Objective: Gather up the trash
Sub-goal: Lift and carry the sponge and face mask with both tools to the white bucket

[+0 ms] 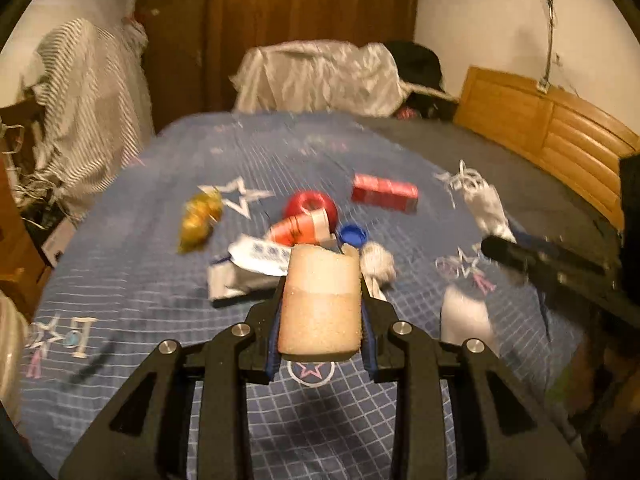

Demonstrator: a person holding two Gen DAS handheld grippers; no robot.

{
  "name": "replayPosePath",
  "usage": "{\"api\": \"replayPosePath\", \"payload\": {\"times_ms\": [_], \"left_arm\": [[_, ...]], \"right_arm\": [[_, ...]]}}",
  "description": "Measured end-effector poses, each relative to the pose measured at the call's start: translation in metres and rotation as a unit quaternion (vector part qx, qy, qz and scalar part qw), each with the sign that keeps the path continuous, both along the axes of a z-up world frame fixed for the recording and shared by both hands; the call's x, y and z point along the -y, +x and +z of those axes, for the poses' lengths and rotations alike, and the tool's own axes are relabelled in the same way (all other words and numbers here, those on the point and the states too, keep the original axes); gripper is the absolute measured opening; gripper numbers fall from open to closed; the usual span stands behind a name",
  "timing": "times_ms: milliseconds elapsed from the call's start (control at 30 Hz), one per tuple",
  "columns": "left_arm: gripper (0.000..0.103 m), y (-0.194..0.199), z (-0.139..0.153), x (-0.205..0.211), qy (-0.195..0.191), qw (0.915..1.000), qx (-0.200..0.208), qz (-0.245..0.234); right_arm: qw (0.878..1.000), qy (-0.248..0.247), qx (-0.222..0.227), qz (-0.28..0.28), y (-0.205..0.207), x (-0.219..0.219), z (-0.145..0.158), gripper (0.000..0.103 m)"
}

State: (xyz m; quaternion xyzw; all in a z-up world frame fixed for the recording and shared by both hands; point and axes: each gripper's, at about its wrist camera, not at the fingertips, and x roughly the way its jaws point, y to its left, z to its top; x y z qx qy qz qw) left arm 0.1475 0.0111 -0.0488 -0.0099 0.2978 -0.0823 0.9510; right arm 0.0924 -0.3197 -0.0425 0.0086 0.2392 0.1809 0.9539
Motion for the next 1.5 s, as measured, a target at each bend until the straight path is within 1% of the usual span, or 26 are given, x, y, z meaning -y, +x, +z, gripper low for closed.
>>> {"api": "replayPosePath", "payload": {"times_ms": [233,367,500,733,867,1000,1100,1300,1500], "left_arm": [[0.029,-0.034,0.031,0.003,0.008,0.9968,0.065,0.045],[0.029,-0.052,0.042,0.008,0.007,0.9939,0.096,0.053],[0.029,-0.066,0.047,0.011,0.008,0.9916,0.116,0.057],[0.029,-0.082,0.046,0.014,0.005,0.9887,0.132,0.070],[0.029,-0.096,0.048,0.013,0.000,0.9855,0.150,0.080],[0.029,-0.103,0.044,0.016,0.002,0.9856,0.151,0.076],[0.029,-0.105,0.040,0.016,0.003,0.9862,0.149,0.073],[0.029,-0.108,0.043,0.009,0.001,0.9848,0.155,0.078],[0.029,-0.110,0.049,-0.009,-0.001,0.9812,0.163,0.103]], "right_arm": [[0.997,-0.010,0.074,-0.033,-0.052,-0.020,0.032,0.026],[0.994,0.001,0.100,-0.037,-0.079,-0.026,0.038,0.026],[0.993,0.012,0.113,-0.041,-0.097,-0.027,0.040,0.026],[0.988,0.023,0.143,-0.047,-0.129,-0.023,0.040,0.026],[0.987,0.025,0.151,-0.050,-0.143,-0.023,0.037,0.026],[0.988,0.024,0.147,-0.050,-0.151,-0.021,0.029,0.026],[0.987,0.025,0.148,-0.052,-0.154,-0.021,0.027,0.026],[0.987,0.024,0.154,-0.050,-0.155,-0.031,0.032,0.026],[0.987,0.021,0.158,-0.031,-0.146,-0.039,0.039,0.027]]}}
